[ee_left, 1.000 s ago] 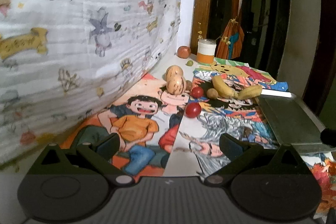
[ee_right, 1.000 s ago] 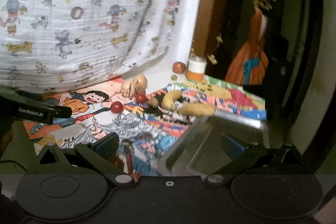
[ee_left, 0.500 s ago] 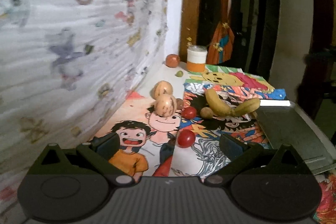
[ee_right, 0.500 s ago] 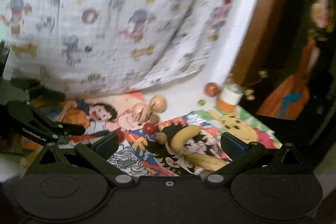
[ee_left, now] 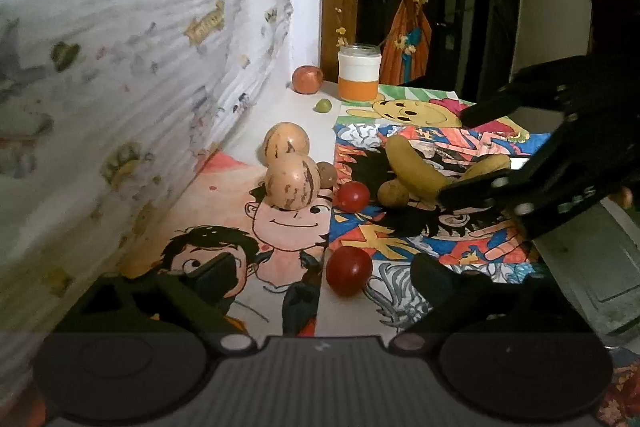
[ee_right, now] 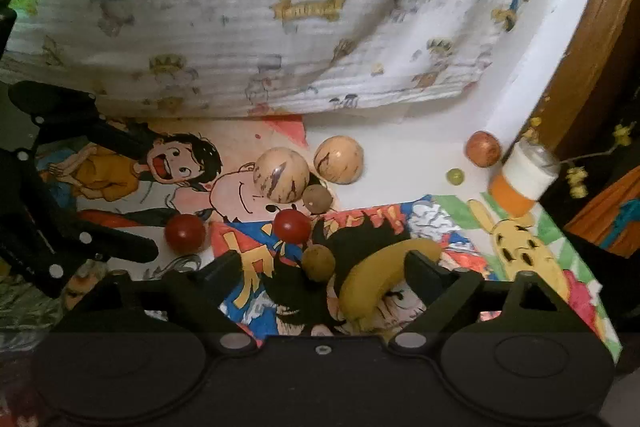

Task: Organize fruits
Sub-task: 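Grasp a small brown round fruit with the right gripper while the left gripper grasps a red cherry tomato, then carry the brown fruit with the right gripper onto the metal tray while the left gripper carries the tomato there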

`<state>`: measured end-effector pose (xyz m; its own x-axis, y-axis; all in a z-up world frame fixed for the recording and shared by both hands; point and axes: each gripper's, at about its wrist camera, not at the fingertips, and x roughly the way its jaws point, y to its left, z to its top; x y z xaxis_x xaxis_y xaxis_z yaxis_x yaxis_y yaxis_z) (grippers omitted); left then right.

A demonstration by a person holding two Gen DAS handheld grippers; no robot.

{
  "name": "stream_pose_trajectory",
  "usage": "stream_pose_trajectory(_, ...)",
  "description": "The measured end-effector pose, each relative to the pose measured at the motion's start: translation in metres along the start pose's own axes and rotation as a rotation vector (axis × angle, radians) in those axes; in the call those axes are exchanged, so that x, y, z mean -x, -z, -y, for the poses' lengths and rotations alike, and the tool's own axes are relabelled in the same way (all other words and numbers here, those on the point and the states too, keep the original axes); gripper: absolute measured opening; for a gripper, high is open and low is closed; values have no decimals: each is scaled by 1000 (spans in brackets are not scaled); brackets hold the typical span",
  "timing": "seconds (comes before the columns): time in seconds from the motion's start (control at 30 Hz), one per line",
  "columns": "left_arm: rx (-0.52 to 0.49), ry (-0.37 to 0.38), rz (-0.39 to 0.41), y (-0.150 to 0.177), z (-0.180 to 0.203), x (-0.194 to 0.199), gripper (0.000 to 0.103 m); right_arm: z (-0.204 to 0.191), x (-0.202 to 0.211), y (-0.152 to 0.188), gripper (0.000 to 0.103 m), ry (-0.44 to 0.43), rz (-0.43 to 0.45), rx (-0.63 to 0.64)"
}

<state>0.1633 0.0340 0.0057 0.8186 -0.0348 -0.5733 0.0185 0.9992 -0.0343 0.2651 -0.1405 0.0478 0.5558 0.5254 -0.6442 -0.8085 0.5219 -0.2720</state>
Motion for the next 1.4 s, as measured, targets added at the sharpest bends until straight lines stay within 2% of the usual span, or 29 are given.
stream_pose_trajectory(0.23,-3,33,-21,0,2,-14,81,0,-36,4,65,-43,-23,20)
stream_pose_trajectory(0.37,-7,43,-33,0,5,-21,71,1,-48,6,45,-56,-47,22)
stream_pose_trajectory(0.4,-8,47,-38,0,6,-23,68,1,-50,6,43,-58,-51,27)
stream_pose_trajectory(0.67,8,55,-69,-1,6,-33,58,0,-64,3,43,-63,-76,48)
stream_pose_trajectory(0.77,23,60,-76,-2,5,-35,56,1,-68,4,33,-61,-79,28)
stream_pose_trajectory(0.8,28,63,-79,-2,4,-36,54,1,-68,5,28,-55,-74,18)
stream_pose_trajectory(1.03,26,51,-94,-5,3,-39,34,2,-61,9,28,-35,-38,-25)
stream_pose_trajectory(1.4,75,47,-112,-7,4,-33,33,1,-27,20,28,-54,22,-97)
